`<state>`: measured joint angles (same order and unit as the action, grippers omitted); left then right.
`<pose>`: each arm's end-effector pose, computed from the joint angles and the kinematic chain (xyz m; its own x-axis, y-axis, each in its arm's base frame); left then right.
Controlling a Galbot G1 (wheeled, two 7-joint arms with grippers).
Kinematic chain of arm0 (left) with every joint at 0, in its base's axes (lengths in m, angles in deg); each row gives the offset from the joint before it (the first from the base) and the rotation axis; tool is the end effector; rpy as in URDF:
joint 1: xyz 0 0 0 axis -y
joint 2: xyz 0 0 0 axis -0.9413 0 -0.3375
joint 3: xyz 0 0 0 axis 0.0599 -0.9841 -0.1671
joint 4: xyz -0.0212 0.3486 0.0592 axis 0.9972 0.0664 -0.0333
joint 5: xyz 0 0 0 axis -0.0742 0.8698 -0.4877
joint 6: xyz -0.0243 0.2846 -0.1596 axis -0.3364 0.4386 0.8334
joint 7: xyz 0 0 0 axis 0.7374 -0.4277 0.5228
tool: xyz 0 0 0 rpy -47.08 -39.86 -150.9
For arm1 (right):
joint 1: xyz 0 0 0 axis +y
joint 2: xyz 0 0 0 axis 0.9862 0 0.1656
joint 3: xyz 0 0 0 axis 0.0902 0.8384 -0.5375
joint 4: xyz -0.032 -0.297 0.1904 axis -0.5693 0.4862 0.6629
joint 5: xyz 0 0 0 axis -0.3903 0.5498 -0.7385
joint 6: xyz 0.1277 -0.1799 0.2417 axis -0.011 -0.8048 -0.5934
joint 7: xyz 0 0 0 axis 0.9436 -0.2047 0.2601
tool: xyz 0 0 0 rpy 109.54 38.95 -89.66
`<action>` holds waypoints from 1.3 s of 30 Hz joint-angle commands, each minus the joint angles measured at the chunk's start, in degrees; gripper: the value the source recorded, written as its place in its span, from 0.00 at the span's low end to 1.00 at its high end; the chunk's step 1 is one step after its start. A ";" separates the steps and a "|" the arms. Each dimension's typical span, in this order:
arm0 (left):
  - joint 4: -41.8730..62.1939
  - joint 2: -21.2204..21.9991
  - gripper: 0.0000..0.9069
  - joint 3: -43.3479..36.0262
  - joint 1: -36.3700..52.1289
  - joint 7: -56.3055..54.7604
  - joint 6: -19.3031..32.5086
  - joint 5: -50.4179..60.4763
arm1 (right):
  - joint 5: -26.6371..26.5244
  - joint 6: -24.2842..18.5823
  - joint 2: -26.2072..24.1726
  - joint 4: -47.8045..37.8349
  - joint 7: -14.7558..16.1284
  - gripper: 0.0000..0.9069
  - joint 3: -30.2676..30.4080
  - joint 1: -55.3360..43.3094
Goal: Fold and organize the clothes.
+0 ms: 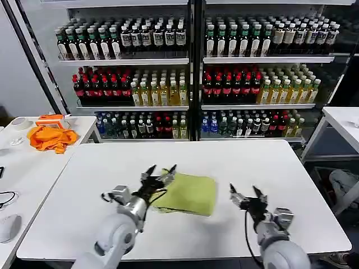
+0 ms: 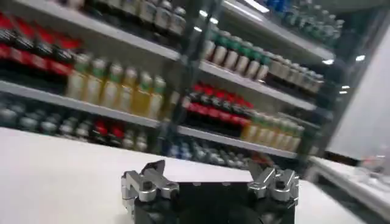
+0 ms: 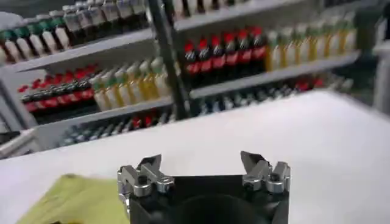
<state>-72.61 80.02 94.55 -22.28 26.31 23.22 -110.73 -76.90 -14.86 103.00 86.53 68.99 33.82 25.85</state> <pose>0.2791 -0.0044 -0.2643 -0.9208 0.3486 0.1747 0.2784 0.9015 -0.3313 0.2147 -0.0314 -0.2559 -0.9294 -0.1261 0.3468 -0.0378 0.9674 0.2504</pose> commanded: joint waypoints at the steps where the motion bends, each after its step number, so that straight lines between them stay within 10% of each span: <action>1: -4.96 -5.83 1.00 12.35 -10.46 0.06 2.68 3.80 | -8.41 2.40 5.92 -17.53 -3.62 1.00 10.94 -12.56; 7: -5.06 -4.77 1.00 12.47 -11.90 -0.05 2.94 4.05 | -9.67 2.81 7.32 -19.82 -4.03 1.00 11.62 -15.40; 8: -5.05 -4.62 1.00 12.28 -12.00 -0.06 2.94 4.03 | -10.43 2.67 7.50 -19.93 -4.42 0.89 11.60 -15.84; 11: -5.22 -4.38 1.00 11.51 -12.09 -0.03 2.95 4.17 | -12.11 2.33 7.68 -20.38 -4.96 0.00 11.41 -16.95; 29: -3.92 -4.83 1.00 11.65 -10.74 -0.58 2.74 1.99 | -13.44 2.81 7.07 -25.05 -5.73 0.00 10.72 -22.93; 39: -3.81 -3.92 1.00 11.40 -9.62 -0.53 2.73 1.89 | -0.80 3.33 3.88 -30.78 -1.80 0.00 10.84 -28.57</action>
<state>-76.40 75.84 105.65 -32.02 25.69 25.84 -108.56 -87.15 -11.63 108.99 60.91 64.56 44.03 2.67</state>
